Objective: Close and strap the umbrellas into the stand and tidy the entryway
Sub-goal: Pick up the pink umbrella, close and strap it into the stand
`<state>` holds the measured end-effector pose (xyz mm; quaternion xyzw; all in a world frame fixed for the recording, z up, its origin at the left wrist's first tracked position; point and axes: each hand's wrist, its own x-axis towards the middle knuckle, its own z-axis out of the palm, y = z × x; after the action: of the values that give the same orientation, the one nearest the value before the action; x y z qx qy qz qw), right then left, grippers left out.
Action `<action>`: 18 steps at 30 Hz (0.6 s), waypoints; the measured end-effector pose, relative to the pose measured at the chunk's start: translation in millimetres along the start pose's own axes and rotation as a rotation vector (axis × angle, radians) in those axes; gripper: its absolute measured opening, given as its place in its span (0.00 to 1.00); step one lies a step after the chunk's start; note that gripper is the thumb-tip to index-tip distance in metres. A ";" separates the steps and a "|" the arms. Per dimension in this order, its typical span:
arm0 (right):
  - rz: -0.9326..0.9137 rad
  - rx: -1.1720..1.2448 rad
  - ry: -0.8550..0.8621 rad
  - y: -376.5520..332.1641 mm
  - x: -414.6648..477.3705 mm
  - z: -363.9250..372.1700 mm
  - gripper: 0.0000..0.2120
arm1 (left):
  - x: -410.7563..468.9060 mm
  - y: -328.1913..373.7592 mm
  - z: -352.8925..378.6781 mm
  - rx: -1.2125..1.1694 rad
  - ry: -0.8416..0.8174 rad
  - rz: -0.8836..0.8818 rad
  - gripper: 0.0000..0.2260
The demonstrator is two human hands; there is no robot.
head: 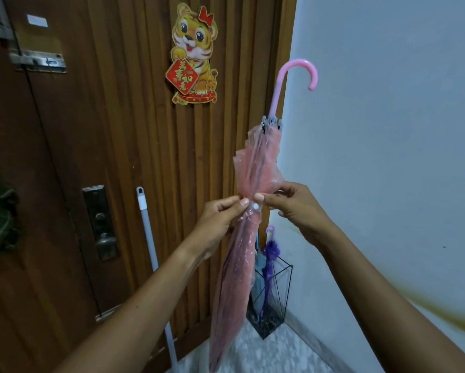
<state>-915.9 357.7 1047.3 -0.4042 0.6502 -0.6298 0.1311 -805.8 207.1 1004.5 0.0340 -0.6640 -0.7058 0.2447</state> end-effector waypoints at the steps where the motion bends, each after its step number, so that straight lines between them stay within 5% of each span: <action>1: -0.003 -0.016 -0.004 1.3 -0.9 0.4 0.04 | -1.1 -1.1 -0.8 0.000 0.001 -0.007 0.12; 18: 0.061 -0.032 -0.002 69.3 29.8 -41.8 0.05 | 58.3 -39.0 13.0 0.097 -0.149 -0.139 0.14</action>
<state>-988.4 358.6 1000.5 -0.3869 0.6720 -0.6148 0.1442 -873.6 196.3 985.0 0.0392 -0.7096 -0.6888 0.1432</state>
